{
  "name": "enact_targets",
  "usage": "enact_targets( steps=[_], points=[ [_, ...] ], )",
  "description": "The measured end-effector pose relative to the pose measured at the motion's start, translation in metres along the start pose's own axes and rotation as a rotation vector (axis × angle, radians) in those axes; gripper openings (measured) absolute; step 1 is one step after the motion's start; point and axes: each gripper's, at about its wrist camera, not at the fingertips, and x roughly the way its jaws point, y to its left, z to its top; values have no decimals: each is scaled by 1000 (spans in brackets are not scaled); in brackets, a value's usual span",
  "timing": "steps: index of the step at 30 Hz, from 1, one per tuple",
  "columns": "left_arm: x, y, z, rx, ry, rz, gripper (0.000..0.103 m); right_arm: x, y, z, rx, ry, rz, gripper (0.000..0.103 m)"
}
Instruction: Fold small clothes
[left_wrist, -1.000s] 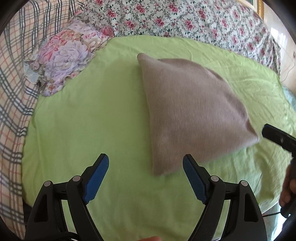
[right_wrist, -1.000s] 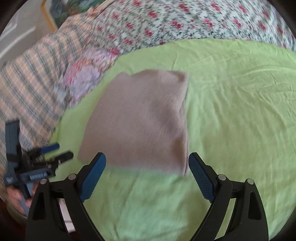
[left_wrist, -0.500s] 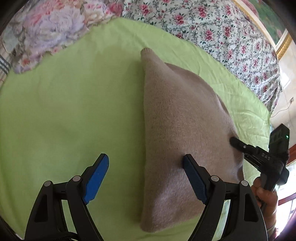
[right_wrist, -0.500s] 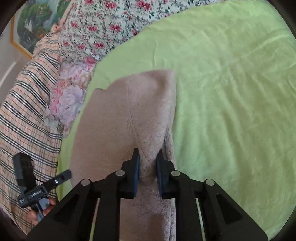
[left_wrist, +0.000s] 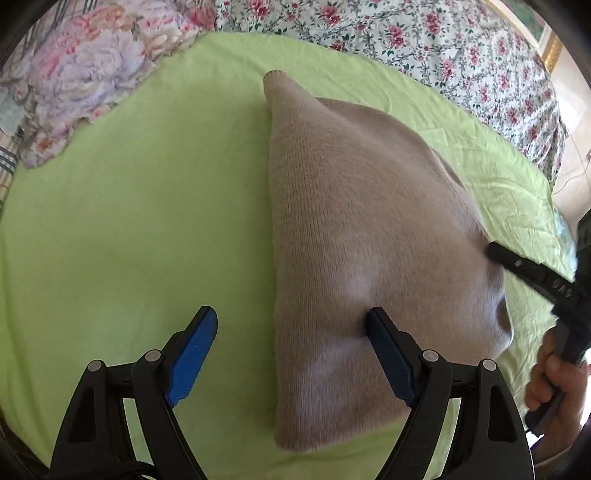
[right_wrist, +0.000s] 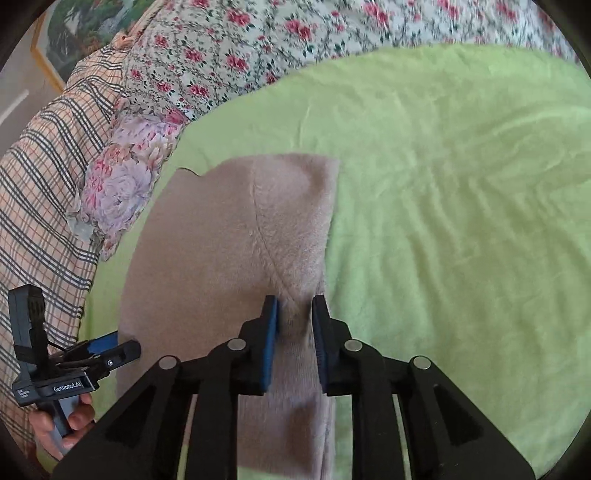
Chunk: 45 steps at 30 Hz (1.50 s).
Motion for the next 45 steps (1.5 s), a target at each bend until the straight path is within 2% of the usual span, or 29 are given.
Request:
enact_targets(
  steps=[2,3,6,12,20,26,31,35,45],
  points=[
    [-9,-4,-10,18,-10,22,83,-13,6,-3,-21,-13,22,34],
    [-14,-3,-15,26,-15,36,83,-18,10,-5,-35,-17,23,37],
    [-25,-5,-27,49,-34,82,83,-32,20,-14,-83,-24,9,38],
    [-41,-9,-50,79,-29,113,84,-45,28,-36,-92,-5,18,40],
    [-57,-19,-71,141,-64,219,85,-56,44,-75,-186,45,6,67],
    [-66,-25,-86,186,-81,243,86,-65,51,-95,-242,52,-24,82],
    [-64,-24,-88,209,-79,277,86,-65,52,-96,-262,64,-32,85],
    [-68,-23,-85,206,-94,276,86,-62,57,-96,-263,68,-30,94],
    [-68,-22,-77,211,-108,284,87,-47,69,-93,-308,96,-45,96]
  ],
)
